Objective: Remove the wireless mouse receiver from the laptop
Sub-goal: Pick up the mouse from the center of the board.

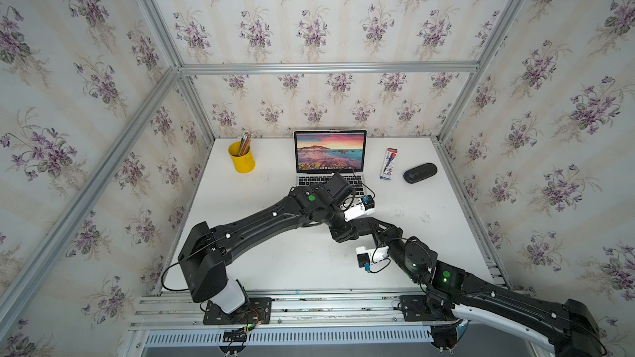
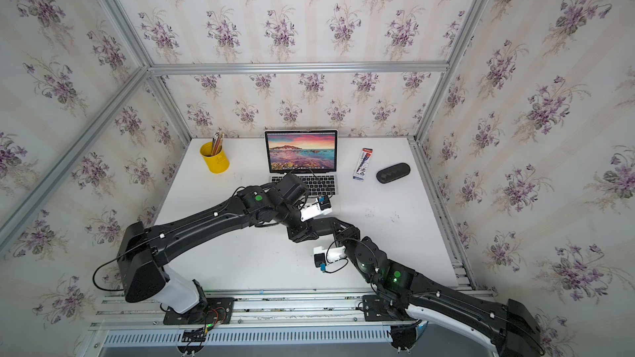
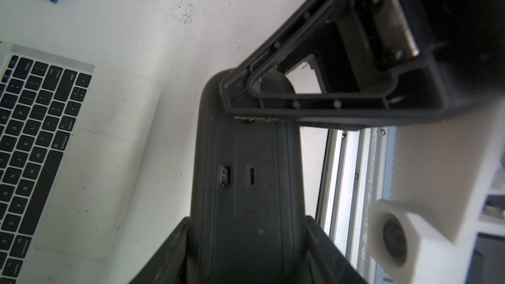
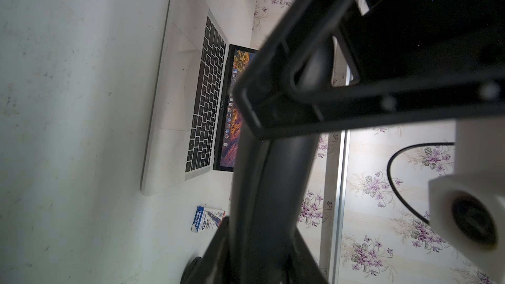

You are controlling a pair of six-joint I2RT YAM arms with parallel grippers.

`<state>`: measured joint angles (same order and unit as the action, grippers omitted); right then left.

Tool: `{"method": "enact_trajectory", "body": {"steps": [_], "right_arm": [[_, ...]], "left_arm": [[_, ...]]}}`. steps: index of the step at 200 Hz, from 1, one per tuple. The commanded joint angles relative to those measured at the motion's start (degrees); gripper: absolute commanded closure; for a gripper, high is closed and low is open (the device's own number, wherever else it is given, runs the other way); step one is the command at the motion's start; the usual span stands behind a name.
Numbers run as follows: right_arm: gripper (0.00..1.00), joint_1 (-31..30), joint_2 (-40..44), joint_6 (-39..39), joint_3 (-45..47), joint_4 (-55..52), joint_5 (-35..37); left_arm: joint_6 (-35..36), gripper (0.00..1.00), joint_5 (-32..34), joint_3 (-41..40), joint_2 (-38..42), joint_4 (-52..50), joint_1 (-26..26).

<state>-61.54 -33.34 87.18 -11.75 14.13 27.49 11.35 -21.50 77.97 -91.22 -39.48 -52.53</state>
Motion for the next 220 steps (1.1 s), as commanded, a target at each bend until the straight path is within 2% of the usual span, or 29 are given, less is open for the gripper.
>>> {"method": "enact_trajectory", "body": {"steps": [1, 17, 112, 139, 167, 175, 178, 184, 220], "right_arm": [[0.94, -0.2, 0.2, -1.5, -0.7, 0.6, -1.1], [1.00, -0.2, 0.2, -1.6, -0.7, 0.8, -1.0], [1.00, -0.2, -2.3, -6.2, -3.4, 0.6, -0.4], [1.00, -0.2, -2.7, -7.2, -3.8, 0.2, -0.5], [1.00, -0.2, -2.5, -8.5, -4.0, -1.0, -0.7], [1.00, -0.2, -2.4, -8.9, -4.1, -1.5, -0.8], [1.00, -0.2, -2.3, -9.2, -4.1, -1.7, -0.8], [1.00, -0.2, -2.3, -10.1, -4.3, -2.4, -0.8], [1.00, 0.5, -1.8, -18.6, -6.4, -9.1, -1.2]], "left_arm": [[-0.6, 0.39, 7.0, -0.3, 0.5, 3.4, 0.3], [-0.6, 0.39, 6.6, -0.8, 0.8, 4.1, 0.3], [1.8, 0.32, 1.3, -7.1, 5.5, 10.1, -0.1], [2.1, 0.26, 1.3, -8.2, 6.4, 11.2, -0.2], [2.6, 0.14, -0.3, -8.4, 7.2, 11.5, -0.1], [2.6, 0.10, -0.2, -8.7, 7.7, 11.9, -0.2], [2.6, 0.04, 0.0, -8.8, 7.9, 12.1, -0.2], [2.7, 0.00, 0.2, -9.2, 8.3, 12.6, -0.2], [2.6, 0.01, 6.3, -12.7, 13.4, 16.7, -0.1]]}}
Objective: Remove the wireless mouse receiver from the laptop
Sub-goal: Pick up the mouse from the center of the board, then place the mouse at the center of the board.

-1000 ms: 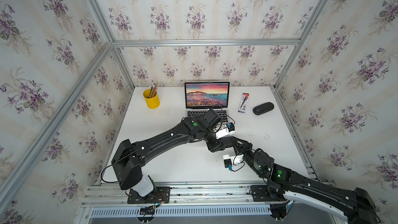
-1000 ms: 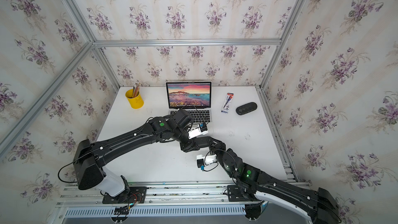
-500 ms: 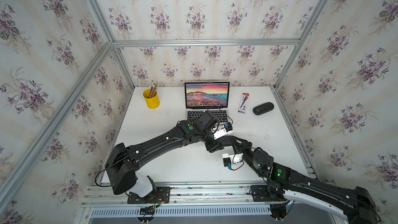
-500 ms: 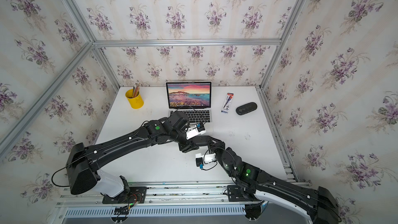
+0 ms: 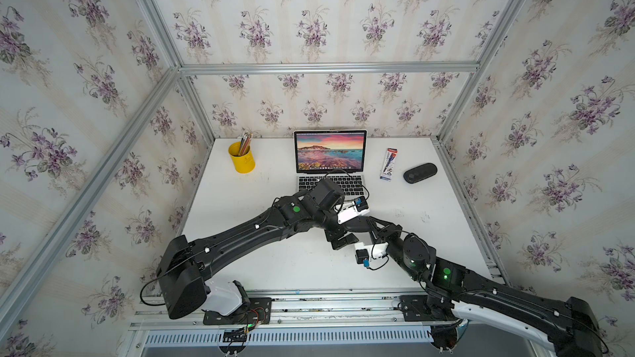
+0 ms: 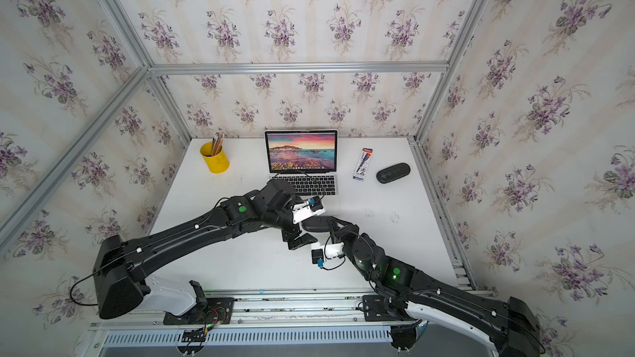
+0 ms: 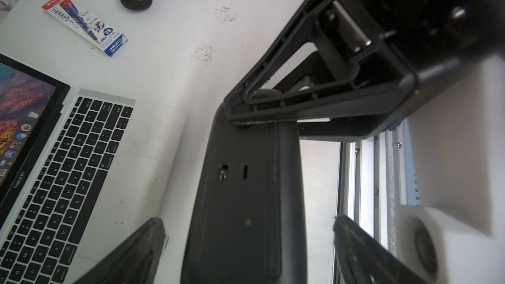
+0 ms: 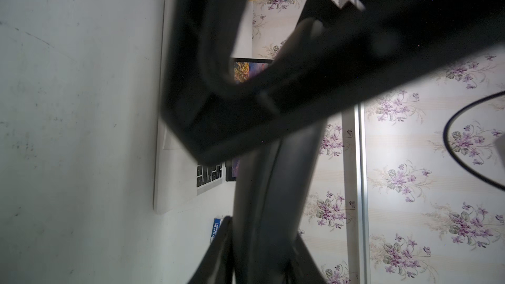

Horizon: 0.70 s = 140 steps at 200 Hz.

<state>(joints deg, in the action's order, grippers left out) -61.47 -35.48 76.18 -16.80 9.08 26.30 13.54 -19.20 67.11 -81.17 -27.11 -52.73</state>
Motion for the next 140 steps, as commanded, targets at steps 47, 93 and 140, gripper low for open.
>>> {"method": "enact_trajectory", "body": {"steps": [47, 93, 140], "right_arm": [[1.00, 3.8, 1.6, -21.3, -4.3, -12.4, -2.0], [1.00, 11.9, 1.6, -33.1, -8.0, -16.4, -11.3], [1.00, 23.9, -6.0, -53.3, -16.4, -20.3, -25.5]], "left_arm": [[0.7, 0.01, 11.0, -9.8, 11.7, 11.2, 0.1], [0.5, 0.01, 18.9, -18.5, 22.3, 18.1, 0.1], [-1.7, 0.01, 41.9, -21.3, 24.9, 21.6, 0.2]]}}
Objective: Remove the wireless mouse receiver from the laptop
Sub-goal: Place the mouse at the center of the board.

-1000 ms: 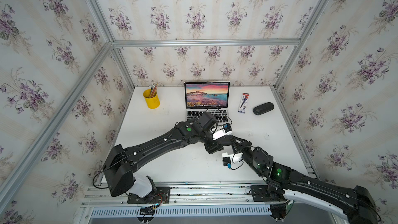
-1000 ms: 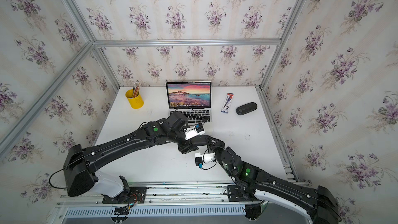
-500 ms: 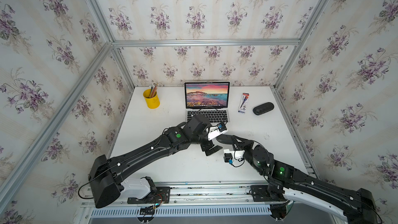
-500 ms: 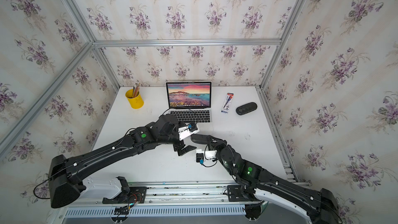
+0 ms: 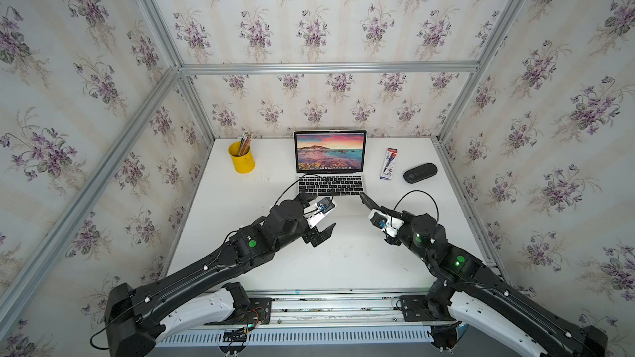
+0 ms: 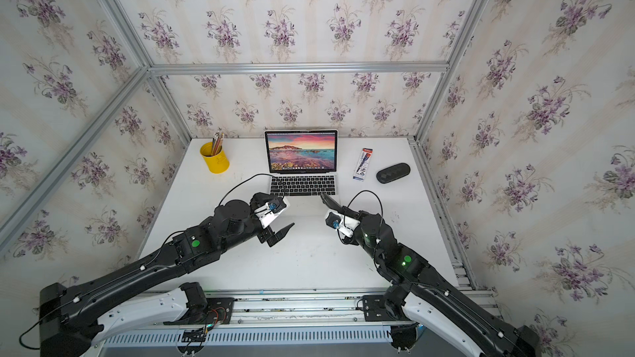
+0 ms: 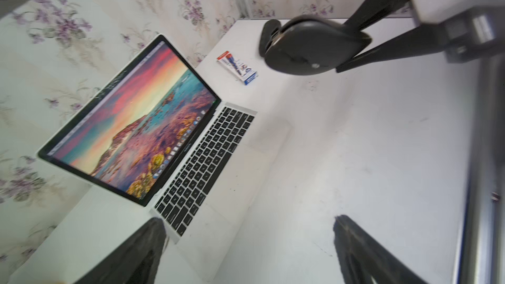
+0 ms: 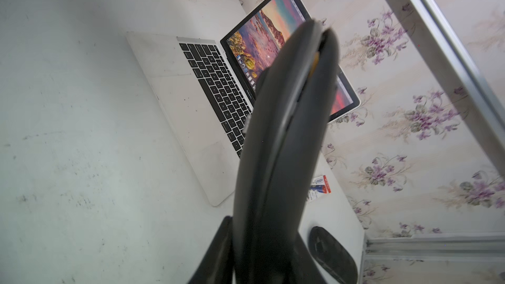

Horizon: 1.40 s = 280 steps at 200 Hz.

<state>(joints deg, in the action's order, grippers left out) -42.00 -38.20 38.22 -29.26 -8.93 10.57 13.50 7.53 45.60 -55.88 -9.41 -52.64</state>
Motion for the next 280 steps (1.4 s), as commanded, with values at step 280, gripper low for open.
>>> {"method": "enact_trajectory", "body": {"steps": [280], "right_arm": [[1.00, 42.8, -54.6, -55.8, -3.8, 20.7, -55.6]], "left_arm": [[-15.4, 0.01, 28.5, 5.1, -7.2, -8.6, 6.1]]}}
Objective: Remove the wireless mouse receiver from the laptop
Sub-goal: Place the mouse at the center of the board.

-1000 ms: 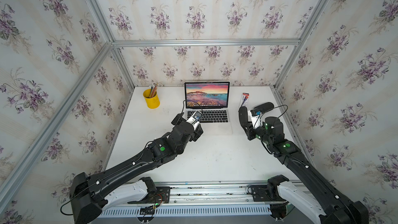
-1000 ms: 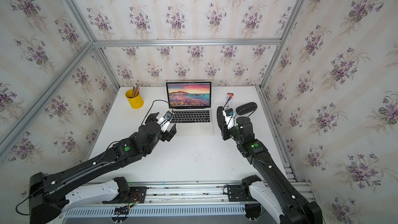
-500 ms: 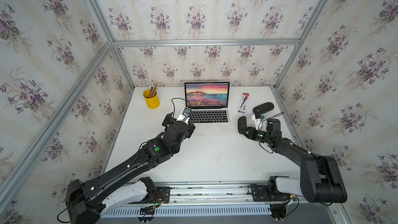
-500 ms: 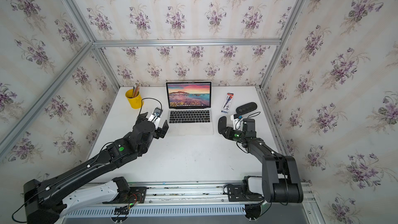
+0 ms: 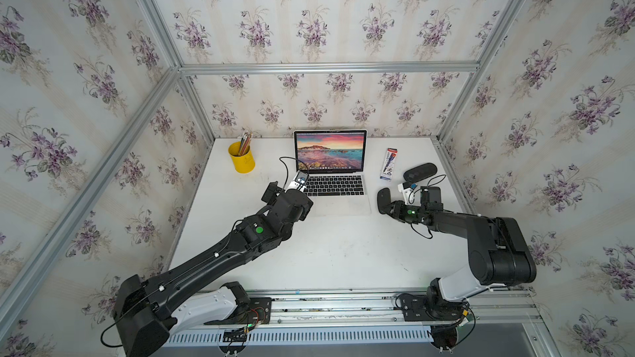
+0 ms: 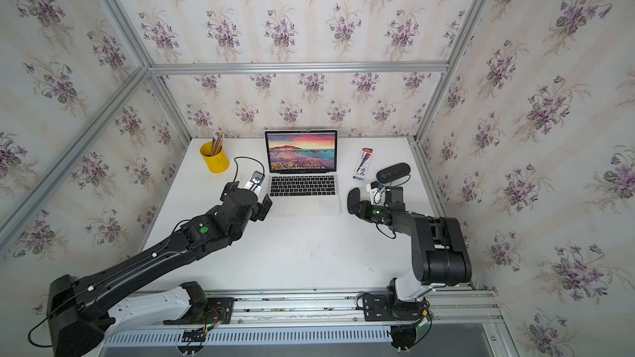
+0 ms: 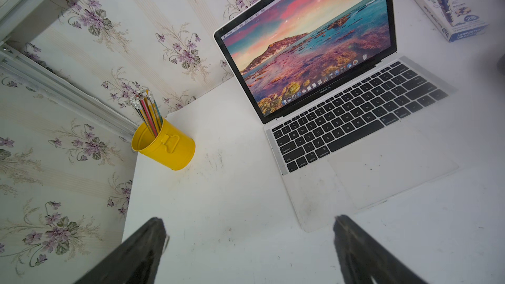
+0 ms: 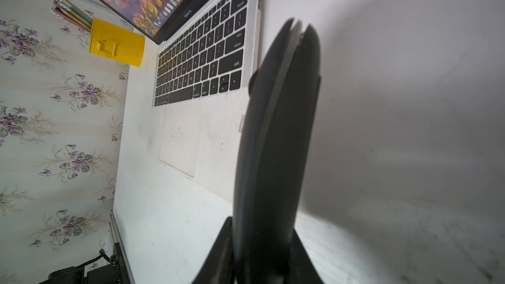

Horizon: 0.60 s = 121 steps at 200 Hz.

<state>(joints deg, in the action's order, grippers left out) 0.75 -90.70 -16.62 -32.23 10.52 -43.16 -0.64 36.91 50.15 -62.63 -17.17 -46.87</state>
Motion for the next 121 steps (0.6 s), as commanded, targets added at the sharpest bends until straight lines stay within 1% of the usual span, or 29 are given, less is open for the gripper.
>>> {"method": "enact_trajectory", "body": {"steps": [1, 74, 121], "right_arm": [[1.00, 0.0, -2.3, -1.0, -0.9, 1.3, -2.0], [1.00, 0.0, -8.4, -3.6, -2.6, 1.9, -2.9], [1.00, 0.0, -10.9, -3.1, -4.2, -1.2, -1.5]], "left_arm": [[-1.3, 0.01, -0.9, 0.5, -0.5, -0.8, 0.4], [-2.2, 0.01, -2.1, 0.1, -1.6, -1.7, 1.4], [-2.7, 0.01, -2.5, 0.0, -2.2, -2.2, 1.8]]}}
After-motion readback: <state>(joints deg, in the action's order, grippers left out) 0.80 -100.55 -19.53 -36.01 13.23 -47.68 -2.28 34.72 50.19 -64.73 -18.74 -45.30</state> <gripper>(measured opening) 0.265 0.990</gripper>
